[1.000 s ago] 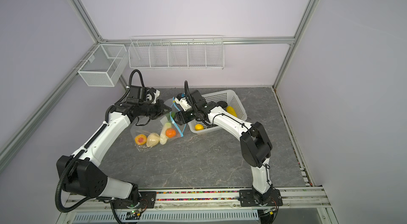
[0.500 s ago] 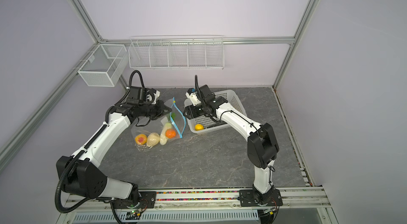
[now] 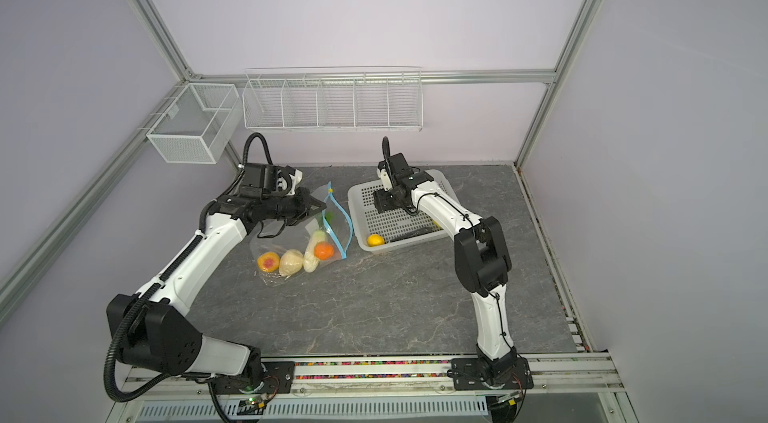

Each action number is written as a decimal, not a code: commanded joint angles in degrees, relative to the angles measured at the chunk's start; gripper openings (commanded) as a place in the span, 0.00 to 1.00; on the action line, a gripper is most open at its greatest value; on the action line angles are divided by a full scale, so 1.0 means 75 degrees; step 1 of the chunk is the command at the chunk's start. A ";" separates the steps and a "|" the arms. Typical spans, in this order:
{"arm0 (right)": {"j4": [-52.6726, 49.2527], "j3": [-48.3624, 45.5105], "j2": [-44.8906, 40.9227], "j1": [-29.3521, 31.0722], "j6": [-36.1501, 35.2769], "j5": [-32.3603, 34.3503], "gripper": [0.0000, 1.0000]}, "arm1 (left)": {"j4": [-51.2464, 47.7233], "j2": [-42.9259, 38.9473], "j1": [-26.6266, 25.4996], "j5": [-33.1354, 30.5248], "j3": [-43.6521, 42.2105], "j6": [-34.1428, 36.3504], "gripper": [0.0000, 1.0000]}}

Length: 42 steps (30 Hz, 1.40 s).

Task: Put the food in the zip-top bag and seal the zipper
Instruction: 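Move the right gripper back into the basket above the dark round ball, then lower the right gripper and grasp the dark round ball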

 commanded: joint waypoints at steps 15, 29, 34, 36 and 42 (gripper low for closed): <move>0.0854 0.0679 0.1253 -0.1071 -0.2252 0.1341 0.79 | 0.0173 0.0494 -0.0127 0.0151 0.0009 0.0028 0.00; 0.0285 0.1481 0.2077 -0.1371 -0.2271 0.0756 0.87 | 0.0161 0.0539 -0.0137 0.0123 -0.0007 0.0048 0.00; -0.0006 0.1747 0.2268 -0.1381 -0.2167 0.0648 0.88 | 0.0134 0.0466 -0.0130 0.0085 -0.0014 0.0043 0.00; -0.0111 0.1831 0.2321 -0.1391 -0.2083 0.0635 0.87 | 0.0142 0.0461 -0.0136 0.0102 -0.0013 0.0036 0.00; -0.0435 0.2045 0.2473 -0.1437 -0.1884 0.0663 0.88 | 0.0184 0.0493 -0.0138 0.0122 0.0007 0.0039 0.00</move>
